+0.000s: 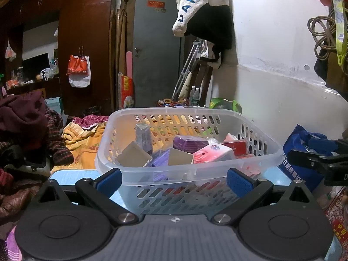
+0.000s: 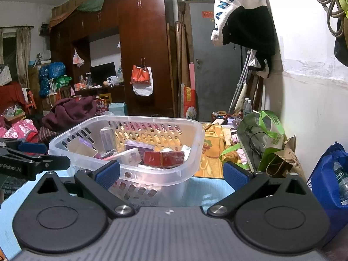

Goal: Organize objects

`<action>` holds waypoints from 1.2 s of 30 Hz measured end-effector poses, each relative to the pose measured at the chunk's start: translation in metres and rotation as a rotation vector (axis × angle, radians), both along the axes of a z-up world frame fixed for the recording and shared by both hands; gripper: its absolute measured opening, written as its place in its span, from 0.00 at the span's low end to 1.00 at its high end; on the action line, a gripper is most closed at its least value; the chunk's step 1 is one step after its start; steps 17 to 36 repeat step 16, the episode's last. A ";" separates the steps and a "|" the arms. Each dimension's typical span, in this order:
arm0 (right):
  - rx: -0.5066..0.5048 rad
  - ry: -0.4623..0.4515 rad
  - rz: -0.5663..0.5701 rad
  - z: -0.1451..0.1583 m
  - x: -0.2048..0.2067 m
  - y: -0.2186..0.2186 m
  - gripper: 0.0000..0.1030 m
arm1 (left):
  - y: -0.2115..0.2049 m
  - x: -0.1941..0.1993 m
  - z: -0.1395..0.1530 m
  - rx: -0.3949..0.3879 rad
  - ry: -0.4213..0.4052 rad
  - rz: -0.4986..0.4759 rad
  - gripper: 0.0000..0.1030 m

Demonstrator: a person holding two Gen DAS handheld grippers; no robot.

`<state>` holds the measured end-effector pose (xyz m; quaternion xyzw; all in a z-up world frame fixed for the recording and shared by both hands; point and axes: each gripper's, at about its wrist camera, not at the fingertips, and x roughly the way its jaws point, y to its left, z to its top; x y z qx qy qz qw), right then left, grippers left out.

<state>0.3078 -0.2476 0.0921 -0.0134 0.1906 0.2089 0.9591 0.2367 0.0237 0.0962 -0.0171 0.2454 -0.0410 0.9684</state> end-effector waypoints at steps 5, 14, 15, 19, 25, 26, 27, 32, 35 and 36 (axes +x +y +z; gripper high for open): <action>0.001 0.000 -0.001 0.000 0.000 0.000 1.00 | -0.002 0.000 -0.001 -0.001 -0.001 -0.003 1.00; 0.001 0.006 -0.001 -0.004 0.000 -0.002 1.00 | -0.002 0.001 -0.003 -0.016 -0.008 -0.004 1.00; 0.000 0.008 0.000 -0.004 0.000 -0.002 1.00 | -0.003 0.000 -0.004 -0.012 -0.011 -0.006 1.00; -0.001 0.009 0.000 -0.005 0.000 -0.002 1.00 | -0.003 0.001 -0.004 -0.010 -0.010 -0.004 1.00; -0.001 0.009 0.000 -0.005 0.000 -0.002 1.00 | -0.003 0.001 -0.004 -0.010 -0.010 -0.004 1.00; -0.001 0.009 0.000 -0.005 0.000 -0.002 1.00 | -0.003 0.001 -0.004 -0.010 -0.010 -0.004 1.00; -0.001 0.009 0.000 -0.005 0.000 -0.002 1.00 | -0.003 0.001 -0.004 -0.010 -0.010 -0.004 1.00; -0.001 0.009 0.000 -0.005 0.000 -0.002 1.00 | -0.003 0.001 -0.004 -0.010 -0.010 -0.004 1.00; -0.001 0.009 0.000 -0.005 0.000 -0.002 1.00 | -0.003 0.001 -0.004 -0.010 -0.010 -0.004 1.00; -0.001 0.009 0.000 -0.005 0.000 -0.002 1.00 | -0.003 0.001 -0.004 -0.010 -0.010 -0.004 1.00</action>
